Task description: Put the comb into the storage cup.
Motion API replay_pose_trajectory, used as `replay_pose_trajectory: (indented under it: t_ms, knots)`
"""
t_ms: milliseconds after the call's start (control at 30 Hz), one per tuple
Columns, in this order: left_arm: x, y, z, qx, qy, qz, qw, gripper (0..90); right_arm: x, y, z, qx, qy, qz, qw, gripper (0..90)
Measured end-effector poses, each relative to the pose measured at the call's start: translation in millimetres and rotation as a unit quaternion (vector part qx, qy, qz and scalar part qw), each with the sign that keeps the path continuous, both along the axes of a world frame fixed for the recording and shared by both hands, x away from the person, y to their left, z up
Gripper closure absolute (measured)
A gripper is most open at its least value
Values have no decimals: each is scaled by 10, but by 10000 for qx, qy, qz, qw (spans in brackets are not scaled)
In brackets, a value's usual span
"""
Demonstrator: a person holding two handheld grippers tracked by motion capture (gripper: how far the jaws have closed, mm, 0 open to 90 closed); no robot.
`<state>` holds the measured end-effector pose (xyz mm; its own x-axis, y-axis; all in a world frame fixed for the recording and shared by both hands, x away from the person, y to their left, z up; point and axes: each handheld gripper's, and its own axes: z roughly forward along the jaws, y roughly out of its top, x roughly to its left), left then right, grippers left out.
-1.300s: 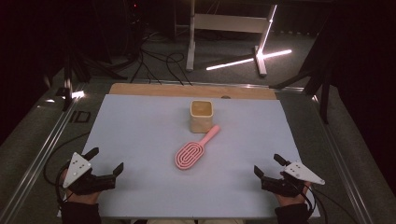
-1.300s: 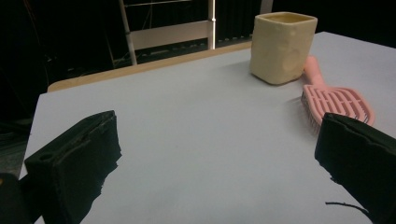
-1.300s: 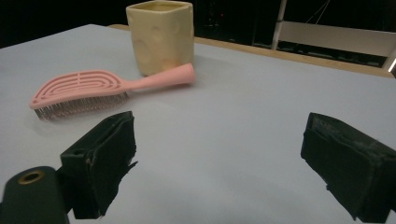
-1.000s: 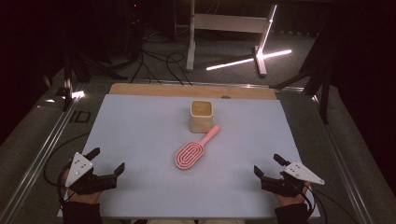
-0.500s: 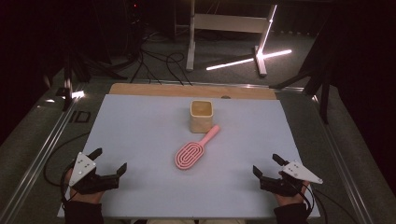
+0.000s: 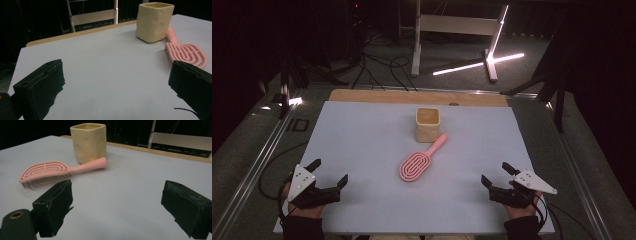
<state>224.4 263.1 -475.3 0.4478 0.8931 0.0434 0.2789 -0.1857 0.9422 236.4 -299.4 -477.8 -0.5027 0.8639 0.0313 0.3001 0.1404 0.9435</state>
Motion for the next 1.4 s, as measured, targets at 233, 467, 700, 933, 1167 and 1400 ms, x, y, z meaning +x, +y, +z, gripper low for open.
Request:
replay_pose_trajectory:
  t_ms: [233, 467, 700, 933, 1167, 1400]
  knots:
    - [-2, 13, -34, 18, -20, 85, 10000, 5, 67, 68, 107, 78, -40, 104, 9999, 101]
    - [-9, 31, -52, 28, -64, 162, 9998, 5, 213, 153, 226, 167, 94, 103, 9998, 100]
    - [-14, 53, -75, -62, -51, 210, 9997, 5, 392, 305, 388, 109, 185, 195, 9996, 101]
    - [-16, 38, -78, -48, -84, 224, 9997, 5, 526, 424, 474, 43, 185, 258, 9995, 102]
    - [-18, 35, -81, -51, -91, 237, 9997, 5, 601, 495, 517, 115, 171, 327, 9993, 103]
    - [-19, 41, -85, -70, -97, 262, 9996, 5, 704, 623, 575, 150, 192, 423, 9988, 103]
